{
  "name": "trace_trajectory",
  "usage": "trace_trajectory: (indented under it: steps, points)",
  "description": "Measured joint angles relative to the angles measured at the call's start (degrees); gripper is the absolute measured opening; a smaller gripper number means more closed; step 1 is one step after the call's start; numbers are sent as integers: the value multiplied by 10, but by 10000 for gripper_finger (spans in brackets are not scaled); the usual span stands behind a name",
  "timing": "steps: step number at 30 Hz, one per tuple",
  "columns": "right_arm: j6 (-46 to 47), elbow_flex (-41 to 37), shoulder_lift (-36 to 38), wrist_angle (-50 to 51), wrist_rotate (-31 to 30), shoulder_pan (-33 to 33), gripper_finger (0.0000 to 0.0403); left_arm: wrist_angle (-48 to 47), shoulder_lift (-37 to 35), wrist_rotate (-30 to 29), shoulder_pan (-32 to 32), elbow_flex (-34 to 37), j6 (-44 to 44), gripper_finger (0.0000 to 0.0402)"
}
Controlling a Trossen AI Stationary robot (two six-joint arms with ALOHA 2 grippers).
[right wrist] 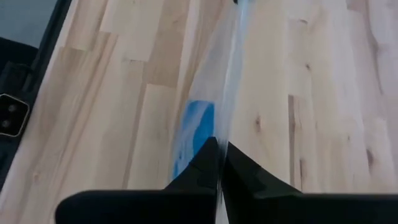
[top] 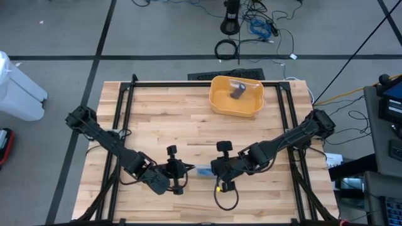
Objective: Roll bandage
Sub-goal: Close the transparent zip bag
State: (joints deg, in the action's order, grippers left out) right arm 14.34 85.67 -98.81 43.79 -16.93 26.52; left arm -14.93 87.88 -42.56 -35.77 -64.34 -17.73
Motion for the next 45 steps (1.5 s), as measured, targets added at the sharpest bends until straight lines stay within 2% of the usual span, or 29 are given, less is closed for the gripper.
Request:
trace_trajectory:
  steps: [16, 24, 25, 29, 31, 37, 42, 45]
  points:
    - [135, -1, 22, 132, 19, 31, 0, -41, -18, -40, -28, 0, -20, 0]
    - [179, -2, 25, 182, 55, 55, 0, -53, -19, -45, -28, 0, -30, 0]
    - [184, -4, 25, 207, 74, 58, 0, -63, -20, -52, -28, 1, -30, 0]
    - [202, -4, 26, 221, 74, 69, 1, -59, -21, -52, -29, 0, -30, 0]
    - [210, -4, 27, 233, 49, 75, 1, -58, -21, -50, -28, 0, -30, 0]
    - [226, -3, 47, 206, -78, 99, 1, -53, -21, -44, -27, 0, -33, 0]
    - [237, -35, 48, 148, -276, 146, 0, -51, -20, -44, -27, 0, -47, 0]
    - [255, -70, 45, 127, -306, 166, 8, -51, -19, -43, -27, 0, -68, 0]
